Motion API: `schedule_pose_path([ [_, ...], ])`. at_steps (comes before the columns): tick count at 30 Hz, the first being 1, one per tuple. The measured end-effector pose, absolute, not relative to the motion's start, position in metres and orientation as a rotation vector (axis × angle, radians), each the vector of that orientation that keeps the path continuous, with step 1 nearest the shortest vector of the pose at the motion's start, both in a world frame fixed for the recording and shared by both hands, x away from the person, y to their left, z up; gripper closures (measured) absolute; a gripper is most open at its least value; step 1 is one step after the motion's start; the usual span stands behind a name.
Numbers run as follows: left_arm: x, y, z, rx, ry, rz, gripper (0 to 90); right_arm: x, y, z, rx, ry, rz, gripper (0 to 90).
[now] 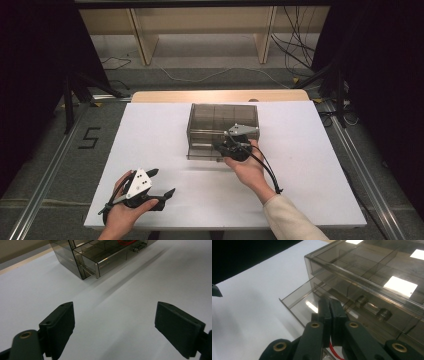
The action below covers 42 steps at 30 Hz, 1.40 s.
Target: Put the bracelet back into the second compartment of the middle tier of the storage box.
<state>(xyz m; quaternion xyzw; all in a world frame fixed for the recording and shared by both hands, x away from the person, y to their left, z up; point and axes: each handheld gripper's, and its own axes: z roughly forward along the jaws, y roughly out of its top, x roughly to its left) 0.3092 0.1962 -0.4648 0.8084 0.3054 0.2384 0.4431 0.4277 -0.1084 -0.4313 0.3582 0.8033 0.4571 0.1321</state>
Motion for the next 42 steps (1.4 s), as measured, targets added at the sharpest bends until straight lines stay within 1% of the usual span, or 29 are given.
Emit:
schedule_pose_path([
  [29, 0.309, 0.196, -0.465, 2.005, 0.757, 0.584, 16.4, 0.437, -0.109, -0.45, 1.102, 2.343, 1.211, 88.5],
  [33, 0.309, 0.196, -0.465, 2.005, 0.756, 0.584, 16.4, 0.437, -0.109, -0.45, 1.102, 2.351, 1.205, 84.9],
  [42, 0.309, 0.196, -0.465, 2.008, 0.754, 0.586, 16.4, 0.435, -0.113, -0.445, 1.113, 2.346, 1.215, 72.4],
])
